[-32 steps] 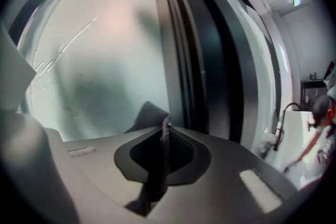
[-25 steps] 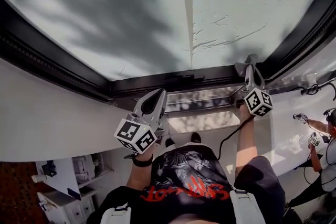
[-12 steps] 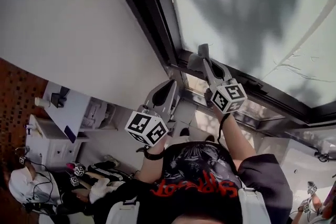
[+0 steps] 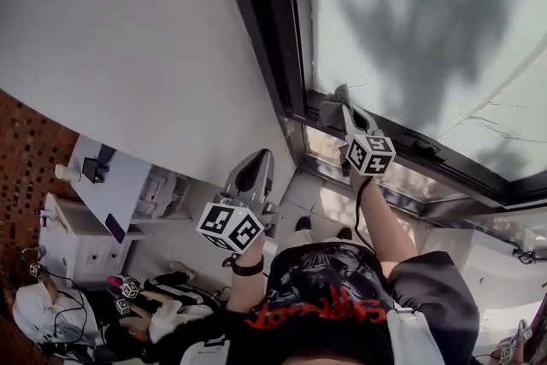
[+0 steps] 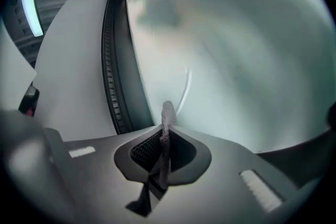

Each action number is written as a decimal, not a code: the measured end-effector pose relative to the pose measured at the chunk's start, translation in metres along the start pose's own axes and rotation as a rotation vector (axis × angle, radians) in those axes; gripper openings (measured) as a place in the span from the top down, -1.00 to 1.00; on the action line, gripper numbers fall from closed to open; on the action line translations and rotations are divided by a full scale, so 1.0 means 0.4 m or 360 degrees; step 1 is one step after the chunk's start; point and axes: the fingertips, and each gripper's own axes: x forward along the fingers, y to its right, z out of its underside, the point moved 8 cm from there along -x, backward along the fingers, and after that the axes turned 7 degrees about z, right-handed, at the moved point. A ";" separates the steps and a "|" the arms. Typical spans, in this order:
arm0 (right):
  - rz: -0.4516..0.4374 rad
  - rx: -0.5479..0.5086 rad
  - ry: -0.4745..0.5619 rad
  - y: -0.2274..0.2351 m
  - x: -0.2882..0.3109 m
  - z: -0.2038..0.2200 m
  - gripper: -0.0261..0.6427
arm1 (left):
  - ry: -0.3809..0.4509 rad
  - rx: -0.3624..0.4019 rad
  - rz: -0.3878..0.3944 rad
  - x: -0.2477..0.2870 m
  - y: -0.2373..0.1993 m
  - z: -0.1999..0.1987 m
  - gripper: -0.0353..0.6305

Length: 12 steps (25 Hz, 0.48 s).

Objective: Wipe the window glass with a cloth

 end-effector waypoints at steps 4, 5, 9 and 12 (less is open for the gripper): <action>0.0153 -0.0134 0.0091 0.110 -0.174 -0.034 0.87 | -0.0032 -0.0048 0.0162 0.090 0.015 0.014 0.89; 0.0195 -0.0172 0.0116 0.137 -0.220 -0.045 0.87 | -0.0038 -0.0052 0.0209 0.118 0.028 0.018 0.89; 0.0470 -0.0215 0.0223 0.288 -0.421 -0.092 0.87 | -0.0103 -0.0055 0.0443 0.253 0.103 0.043 0.88; 0.0747 -0.0187 0.0246 0.440 -0.574 -0.105 0.87 | -0.0192 -0.0063 0.0627 0.342 0.191 0.080 0.88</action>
